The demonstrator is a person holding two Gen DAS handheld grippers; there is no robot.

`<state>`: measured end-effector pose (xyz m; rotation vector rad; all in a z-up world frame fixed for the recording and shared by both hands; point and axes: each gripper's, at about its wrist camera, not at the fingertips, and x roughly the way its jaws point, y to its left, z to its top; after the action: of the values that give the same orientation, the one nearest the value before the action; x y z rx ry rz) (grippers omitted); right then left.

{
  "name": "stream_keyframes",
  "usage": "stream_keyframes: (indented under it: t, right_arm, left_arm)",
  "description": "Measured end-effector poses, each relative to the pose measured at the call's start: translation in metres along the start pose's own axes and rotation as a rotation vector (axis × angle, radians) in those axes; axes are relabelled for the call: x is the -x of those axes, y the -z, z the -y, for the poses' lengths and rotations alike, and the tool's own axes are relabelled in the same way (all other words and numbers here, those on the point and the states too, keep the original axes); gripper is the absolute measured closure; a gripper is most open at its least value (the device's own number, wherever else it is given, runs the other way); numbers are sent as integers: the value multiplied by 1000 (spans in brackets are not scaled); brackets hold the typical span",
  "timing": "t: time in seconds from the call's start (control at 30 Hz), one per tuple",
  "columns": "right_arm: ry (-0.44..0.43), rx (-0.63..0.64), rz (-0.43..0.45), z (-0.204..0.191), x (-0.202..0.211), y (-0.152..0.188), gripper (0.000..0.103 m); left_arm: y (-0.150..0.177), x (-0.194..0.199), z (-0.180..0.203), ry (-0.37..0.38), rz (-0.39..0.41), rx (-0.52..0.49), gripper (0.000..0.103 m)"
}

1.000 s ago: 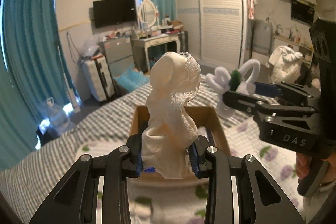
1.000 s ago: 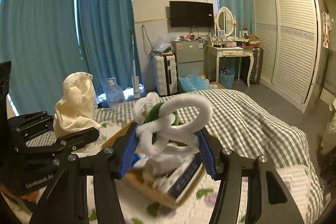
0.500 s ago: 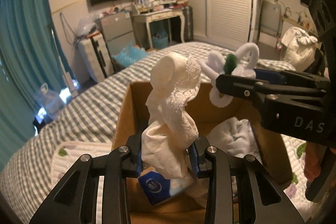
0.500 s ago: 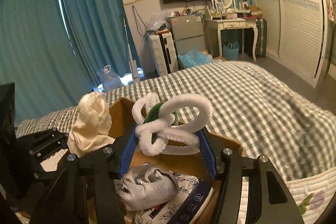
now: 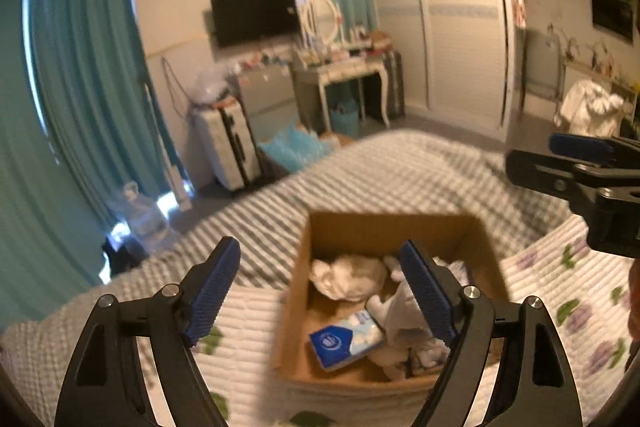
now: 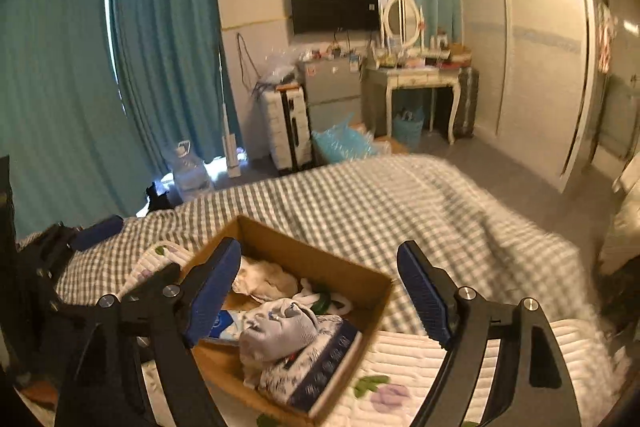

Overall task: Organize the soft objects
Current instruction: 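Lower the lace cloth and pipe-cleaner toy into the box and release both, then grasp the white cloth bundle with the left gripper while the right grasps a white sock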

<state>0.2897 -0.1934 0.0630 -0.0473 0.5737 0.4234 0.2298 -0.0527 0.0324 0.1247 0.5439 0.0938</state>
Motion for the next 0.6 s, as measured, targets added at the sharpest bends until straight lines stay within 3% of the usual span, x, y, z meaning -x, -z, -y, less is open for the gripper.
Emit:
stream_keyframes:
  t: [0.17,0.2,0.23,0.3,0.43,0.6]
  right_arm:
    - [44,52,75,-21,86,-15,17]
    - [48,60,89,-27,104,-16,15]
    - [47,66,102,-34,119,-15,12]
    - [36,75,128,-45,141,-14,7]
    - [25,103,152,-72,169,5,0]
    - [-15,116,96,-94,154,45,0]
  left_arm:
    - [-17,92,-24,-21,148,28,19]
    - [-19,110,-31,-22,172,37,17]
    - [-20,124,-38,-20,189,45,6]
    - [-19,146,-51,-15,221,57,2]
    - [-2,166,-66,-46,233,56,2]
    - [40,155,-79,-60,188,62,2]
